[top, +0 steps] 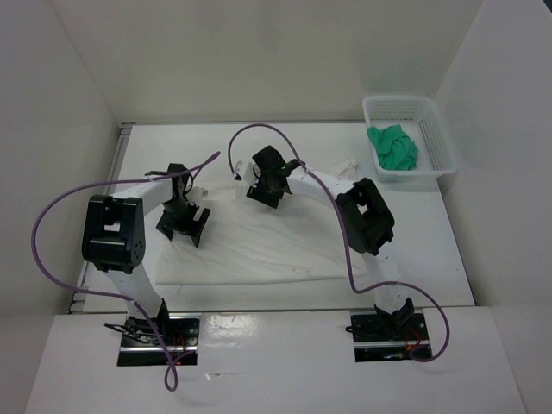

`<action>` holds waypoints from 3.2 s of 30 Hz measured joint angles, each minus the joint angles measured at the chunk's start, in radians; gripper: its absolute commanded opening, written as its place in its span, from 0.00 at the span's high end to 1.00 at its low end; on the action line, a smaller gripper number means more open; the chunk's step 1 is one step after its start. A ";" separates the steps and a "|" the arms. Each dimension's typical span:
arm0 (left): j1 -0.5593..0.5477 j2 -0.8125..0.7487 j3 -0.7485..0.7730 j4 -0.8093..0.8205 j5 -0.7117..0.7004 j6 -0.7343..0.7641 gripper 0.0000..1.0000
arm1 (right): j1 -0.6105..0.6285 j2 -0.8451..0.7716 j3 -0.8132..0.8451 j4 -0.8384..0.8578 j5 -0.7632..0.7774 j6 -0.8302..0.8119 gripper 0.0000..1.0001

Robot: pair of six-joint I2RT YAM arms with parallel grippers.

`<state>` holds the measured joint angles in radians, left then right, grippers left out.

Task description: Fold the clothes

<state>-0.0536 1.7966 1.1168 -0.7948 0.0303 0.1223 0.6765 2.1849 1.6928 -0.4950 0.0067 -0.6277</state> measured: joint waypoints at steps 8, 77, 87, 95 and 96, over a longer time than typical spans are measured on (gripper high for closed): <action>0.000 0.000 0.000 0.000 0.000 0.000 0.04 | 0.000 0.003 0.000 0.000 -0.005 -0.010 0.39; 0.001 0.000 0.000 -0.003 0.013 0.009 0.04 | -0.105 0.714 1.301 -0.428 0.043 -0.004 0.78; 0.002 0.000 0.000 -0.003 0.015 0.009 0.04 | -0.112 0.762 1.389 -0.494 0.033 0.073 0.32; 0.003 0.000 0.000 -0.003 0.016 0.009 0.04 | -0.111 0.687 1.401 -0.563 -0.108 0.079 0.28; 0.003 0.000 0.001 -0.003 0.016 0.010 0.04 | -0.108 0.681 1.406 -0.579 -0.127 0.074 0.28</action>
<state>-0.0509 1.7966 1.1175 -0.7979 0.0467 0.1318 0.5682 2.8658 3.0985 -1.0737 -0.1207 -0.5541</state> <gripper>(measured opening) 0.962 0.718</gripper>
